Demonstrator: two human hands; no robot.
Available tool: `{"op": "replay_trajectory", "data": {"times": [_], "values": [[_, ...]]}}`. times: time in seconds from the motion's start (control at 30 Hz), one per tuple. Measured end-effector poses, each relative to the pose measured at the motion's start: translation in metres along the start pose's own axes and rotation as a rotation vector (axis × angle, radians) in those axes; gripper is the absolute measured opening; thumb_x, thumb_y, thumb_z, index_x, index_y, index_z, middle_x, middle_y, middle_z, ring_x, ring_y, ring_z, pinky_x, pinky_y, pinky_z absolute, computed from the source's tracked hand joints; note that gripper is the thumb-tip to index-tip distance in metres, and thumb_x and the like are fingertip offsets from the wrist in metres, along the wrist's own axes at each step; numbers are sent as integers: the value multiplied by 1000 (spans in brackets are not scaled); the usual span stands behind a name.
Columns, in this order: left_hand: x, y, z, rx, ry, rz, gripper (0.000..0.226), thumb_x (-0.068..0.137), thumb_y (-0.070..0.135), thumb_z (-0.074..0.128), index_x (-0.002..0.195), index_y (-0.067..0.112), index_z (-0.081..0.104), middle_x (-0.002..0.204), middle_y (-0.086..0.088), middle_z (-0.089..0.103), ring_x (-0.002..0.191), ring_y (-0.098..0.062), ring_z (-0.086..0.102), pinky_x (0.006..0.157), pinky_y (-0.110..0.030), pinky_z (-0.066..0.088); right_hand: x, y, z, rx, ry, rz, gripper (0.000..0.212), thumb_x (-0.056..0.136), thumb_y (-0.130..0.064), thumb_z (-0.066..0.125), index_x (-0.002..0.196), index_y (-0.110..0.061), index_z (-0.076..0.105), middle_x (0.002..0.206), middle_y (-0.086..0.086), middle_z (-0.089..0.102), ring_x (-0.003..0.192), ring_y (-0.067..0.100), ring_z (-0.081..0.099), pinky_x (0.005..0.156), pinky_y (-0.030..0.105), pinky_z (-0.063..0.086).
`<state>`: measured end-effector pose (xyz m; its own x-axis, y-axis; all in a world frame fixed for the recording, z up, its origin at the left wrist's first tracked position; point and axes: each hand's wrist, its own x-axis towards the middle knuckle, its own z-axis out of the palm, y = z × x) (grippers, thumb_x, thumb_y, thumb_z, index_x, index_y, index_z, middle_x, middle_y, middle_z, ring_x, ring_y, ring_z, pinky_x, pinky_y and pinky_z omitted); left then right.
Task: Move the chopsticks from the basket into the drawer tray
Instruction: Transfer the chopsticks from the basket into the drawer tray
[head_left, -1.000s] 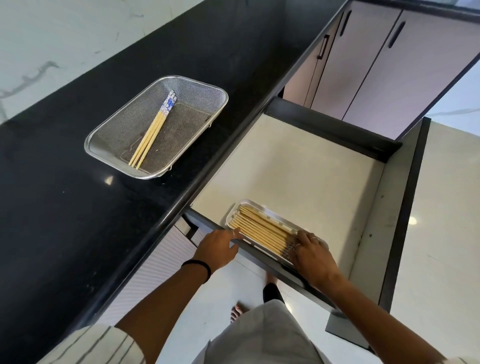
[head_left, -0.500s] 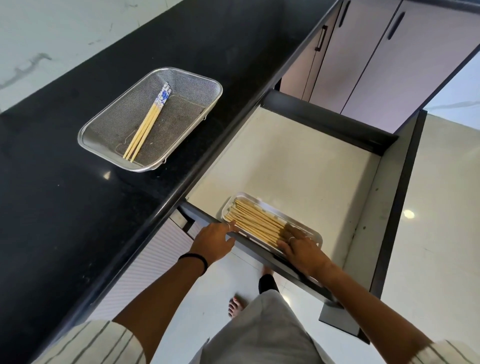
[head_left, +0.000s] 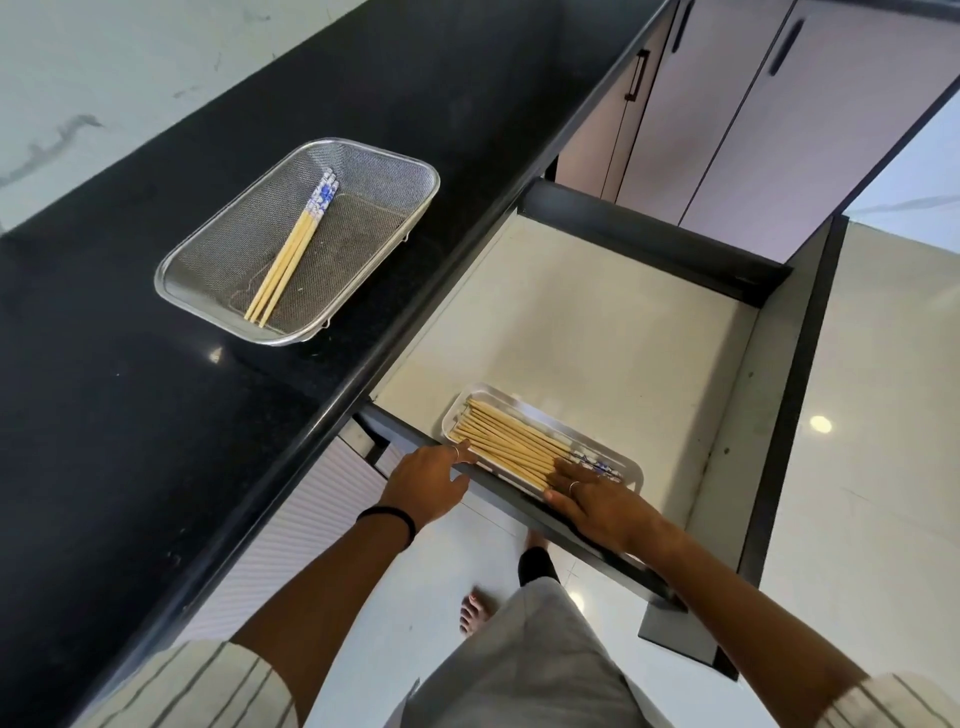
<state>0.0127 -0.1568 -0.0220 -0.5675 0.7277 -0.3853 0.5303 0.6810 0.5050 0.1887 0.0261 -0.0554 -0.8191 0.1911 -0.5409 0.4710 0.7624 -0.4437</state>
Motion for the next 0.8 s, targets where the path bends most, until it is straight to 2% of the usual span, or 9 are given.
{"op": "replay_trajectory", "data": {"times": [0.13,0.27,0.5,0.63,0.73,0.8], "values": [[-1,1,-1,6,-5,10,39,92,22,57,130,12,56,132,-8,60,116,-24,58,100,-38,48,2,-3,-6,36,46,32,56,97,-54,25,136,-21,48,147,-2,42,133,20,43,113,40,34],[-1,1,-2,18,-11,7,41,92,22,57,132,11,55,131,-9,61,115,-24,59,99,-38,48,1,-4,-7,51,41,41,51,98,-51,29,127,-19,57,139,0,51,124,21,51,109,38,39],[-1,2,-3,13,-21,0,43,92,22,57,134,13,53,131,-9,60,114,-24,59,99,-38,48,-6,-11,-5,68,-11,-40,50,99,-50,28,119,-16,59,122,2,59,109,20,57,102,38,44],[-2,3,-3,10,-25,4,43,92,22,58,134,12,53,132,-9,60,117,-25,58,100,-38,47,-8,-16,-5,18,15,-27,60,97,-56,22,123,-16,59,130,1,58,119,22,54,105,36,41],[-2,3,-4,8,-28,8,43,92,22,58,134,13,53,132,-8,60,118,-24,58,101,-37,47,-6,-18,-9,24,46,-4,57,96,-56,23,113,-19,61,117,0,63,109,19,58,99,34,45],[-1,2,-4,12,-38,7,41,92,22,57,133,15,54,129,-9,62,113,-25,60,98,-37,49,-3,-21,-15,86,33,20,57,96,-58,24,110,-17,61,112,3,65,104,20,60,98,37,46]]}}
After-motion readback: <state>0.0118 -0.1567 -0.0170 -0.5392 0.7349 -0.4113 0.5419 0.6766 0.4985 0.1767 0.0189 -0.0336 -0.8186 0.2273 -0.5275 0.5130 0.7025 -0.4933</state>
